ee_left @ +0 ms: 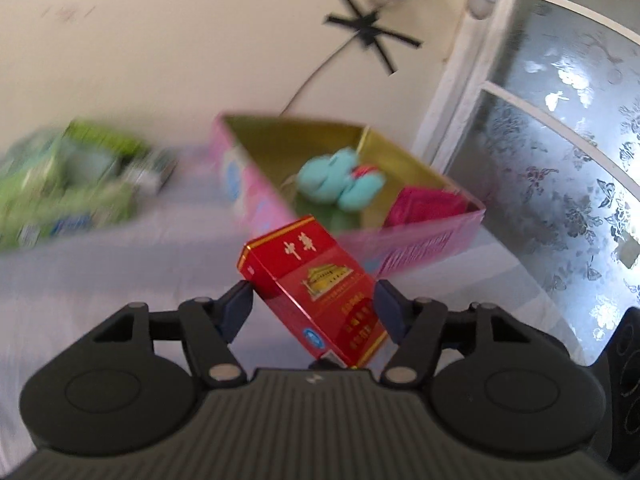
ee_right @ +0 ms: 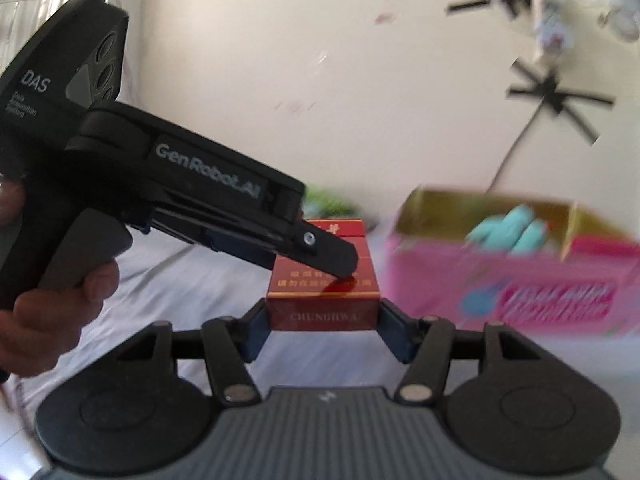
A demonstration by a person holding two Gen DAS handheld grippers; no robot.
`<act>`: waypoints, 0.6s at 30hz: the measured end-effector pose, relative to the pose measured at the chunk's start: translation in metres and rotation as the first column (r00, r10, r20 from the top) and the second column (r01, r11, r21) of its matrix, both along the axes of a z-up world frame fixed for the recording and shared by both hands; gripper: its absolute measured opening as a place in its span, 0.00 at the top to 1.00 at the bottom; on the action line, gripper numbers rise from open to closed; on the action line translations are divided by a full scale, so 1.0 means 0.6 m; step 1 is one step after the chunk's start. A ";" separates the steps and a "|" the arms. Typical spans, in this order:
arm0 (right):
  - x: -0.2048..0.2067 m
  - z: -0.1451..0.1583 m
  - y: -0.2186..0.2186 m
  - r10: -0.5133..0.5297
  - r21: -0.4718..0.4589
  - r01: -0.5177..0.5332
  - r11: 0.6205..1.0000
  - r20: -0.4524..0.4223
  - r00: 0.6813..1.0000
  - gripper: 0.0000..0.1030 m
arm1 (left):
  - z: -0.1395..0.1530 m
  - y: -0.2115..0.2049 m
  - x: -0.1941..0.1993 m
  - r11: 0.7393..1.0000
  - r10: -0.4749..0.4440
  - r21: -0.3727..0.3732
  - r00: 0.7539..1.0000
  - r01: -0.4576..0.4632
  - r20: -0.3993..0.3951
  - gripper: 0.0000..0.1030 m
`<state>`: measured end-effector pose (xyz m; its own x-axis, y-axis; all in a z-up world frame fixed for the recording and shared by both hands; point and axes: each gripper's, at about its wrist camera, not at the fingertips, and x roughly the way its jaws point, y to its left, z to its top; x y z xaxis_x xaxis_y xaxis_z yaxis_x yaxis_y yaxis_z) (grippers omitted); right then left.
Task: Organize objects
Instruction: 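Lower the red box into the tin and open both grippers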
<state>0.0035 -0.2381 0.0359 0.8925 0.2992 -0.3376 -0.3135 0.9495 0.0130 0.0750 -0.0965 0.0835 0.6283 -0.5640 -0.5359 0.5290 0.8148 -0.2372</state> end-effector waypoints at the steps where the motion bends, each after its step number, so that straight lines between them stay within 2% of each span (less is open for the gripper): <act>1: 0.009 0.007 -0.011 -0.017 0.001 0.017 1.000 0.015 1.000 0.45 | 0.010 -0.019 0.011 1.000 -0.011 0.003 1.000 0.011 0.019 0.34; 7: 0.075 0.032 -0.071 -0.097 -0.023 0.099 0.995 0.063 0.993 0.45 | 0.032 -0.108 0.070 0.999 -0.051 -0.002 0.996 0.052 0.071 0.34; 15: 0.171 0.005 -0.097 -0.147 -0.022 0.147 0.989 -0.010 0.989 0.44 | -0.009 -0.161 0.136 0.999 -0.047 0.027 0.998 0.046 0.051 0.33; 16: 0.178 0.000 -0.100 -0.156 -0.011 0.156 0.988 -0.010 0.988 0.43 | -0.015 -0.165 0.143 0.999 -0.046 0.031 0.998 0.045 0.042 0.33; 17: 0.182 -0.002 -0.103 -0.157 0.008 0.158 0.987 -0.009 0.987 0.36 | -0.021 -0.169 0.148 0.998 -0.041 0.040 0.999 0.040 0.033 0.33; 18: 0.181 -0.003 -0.105 -0.164 0.012 0.164 0.986 -0.007 0.986 0.36 | -0.027 -0.172 0.152 0.998 -0.032 0.054 0.999 0.030 0.030 0.33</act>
